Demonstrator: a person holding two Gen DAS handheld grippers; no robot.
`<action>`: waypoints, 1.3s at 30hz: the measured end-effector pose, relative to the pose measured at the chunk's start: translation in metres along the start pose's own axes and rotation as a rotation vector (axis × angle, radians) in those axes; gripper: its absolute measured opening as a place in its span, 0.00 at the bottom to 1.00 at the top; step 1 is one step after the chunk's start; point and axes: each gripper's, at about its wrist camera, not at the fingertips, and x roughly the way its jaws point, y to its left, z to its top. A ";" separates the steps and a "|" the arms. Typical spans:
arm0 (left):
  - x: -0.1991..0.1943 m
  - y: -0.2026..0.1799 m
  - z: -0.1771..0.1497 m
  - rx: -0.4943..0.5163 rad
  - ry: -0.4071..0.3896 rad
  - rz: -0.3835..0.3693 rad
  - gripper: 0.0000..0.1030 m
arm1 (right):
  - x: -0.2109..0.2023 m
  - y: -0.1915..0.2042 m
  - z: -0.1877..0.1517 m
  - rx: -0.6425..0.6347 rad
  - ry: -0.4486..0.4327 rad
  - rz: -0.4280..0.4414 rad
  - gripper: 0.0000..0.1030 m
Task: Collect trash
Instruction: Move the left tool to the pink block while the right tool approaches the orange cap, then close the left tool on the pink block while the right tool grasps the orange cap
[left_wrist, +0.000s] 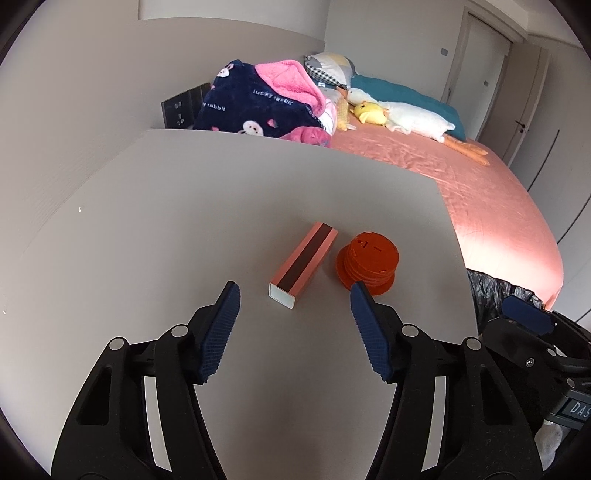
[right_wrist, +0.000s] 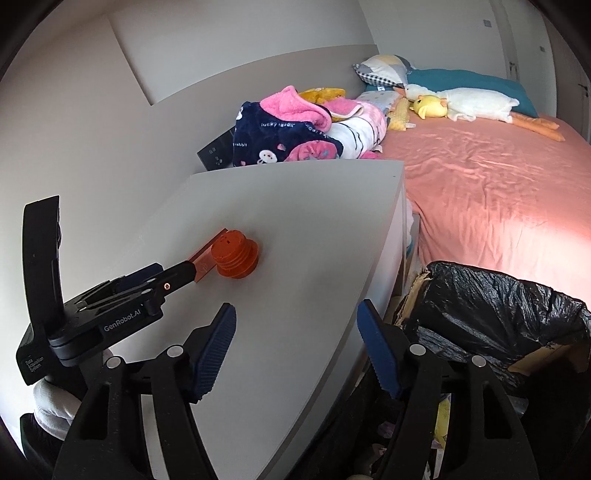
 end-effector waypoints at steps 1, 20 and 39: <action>0.004 0.000 0.001 0.006 0.005 0.002 0.59 | 0.002 0.000 0.000 0.000 0.002 0.001 0.68; 0.038 0.000 0.020 0.065 0.057 -0.024 0.28 | 0.039 0.008 0.019 -0.035 0.049 0.006 0.68; 0.032 0.044 0.022 -0.132 0.039 -0.037 0.19 | 0.075 0.046 0.041 -0.111 0.106 0.015 0.68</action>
